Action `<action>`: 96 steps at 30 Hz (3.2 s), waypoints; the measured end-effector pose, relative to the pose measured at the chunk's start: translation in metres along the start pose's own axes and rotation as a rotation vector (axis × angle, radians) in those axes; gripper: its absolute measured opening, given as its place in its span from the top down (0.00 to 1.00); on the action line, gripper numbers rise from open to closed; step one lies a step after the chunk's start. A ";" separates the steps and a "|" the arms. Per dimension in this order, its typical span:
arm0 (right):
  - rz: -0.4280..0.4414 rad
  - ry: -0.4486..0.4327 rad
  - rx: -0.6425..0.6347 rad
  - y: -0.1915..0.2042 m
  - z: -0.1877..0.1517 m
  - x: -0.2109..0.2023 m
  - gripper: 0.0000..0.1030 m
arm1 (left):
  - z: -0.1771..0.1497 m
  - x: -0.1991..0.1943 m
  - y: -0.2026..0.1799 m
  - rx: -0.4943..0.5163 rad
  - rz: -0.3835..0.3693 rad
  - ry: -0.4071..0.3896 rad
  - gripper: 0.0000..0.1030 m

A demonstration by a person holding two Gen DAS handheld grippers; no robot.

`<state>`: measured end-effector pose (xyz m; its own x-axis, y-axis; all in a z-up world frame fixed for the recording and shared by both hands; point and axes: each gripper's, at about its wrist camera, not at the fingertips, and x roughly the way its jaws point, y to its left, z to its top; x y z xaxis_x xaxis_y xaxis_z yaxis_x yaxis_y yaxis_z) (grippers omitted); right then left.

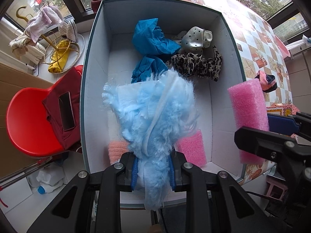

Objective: Organize soft objects
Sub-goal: 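Carry the fluffy puff and pink foam sponge over the open box with both tools, then open both tools to drop the puff and pink sponge into the box, then move both tools past the tissue boxes toward the knit hat and beige towel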

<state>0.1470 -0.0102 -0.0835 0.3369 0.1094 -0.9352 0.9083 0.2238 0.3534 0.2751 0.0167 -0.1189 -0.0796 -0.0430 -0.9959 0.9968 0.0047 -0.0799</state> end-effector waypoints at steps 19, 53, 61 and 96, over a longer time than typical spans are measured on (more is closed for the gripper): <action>-0.020 0.017 0.013 -0.005 0.012 0.019 0.52 | 0.005 0.005 -0.004 0.007 0.016 0.011 0.60; -0.047 -0.050 0.009 -0.007 0.010 -0.015 0.01 | 0.009 -0.013 -0.007 0.001 0.047 0.004 0.12; -0.044 -0.065 0.010 -0.008 0.011 -0.024 0.01 | 0.009 -0.020 -0.006 -0.003 0.039 0.006 0.12; 0.083 -0.225 0.333 -0.146 -0.024 -0.112 0.01 | 0.043 -0.049 -0.084 0.123 -0.009 -0.003 0.12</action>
<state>-0.0291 -0.0315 -0.0299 0.4250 -0.1088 -0.8986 0.8938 -0.1063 0.4356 0.1952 -0.0248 -0.0615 -0.0886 -0.0453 -0.9950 0.9896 -0.1180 -0.0827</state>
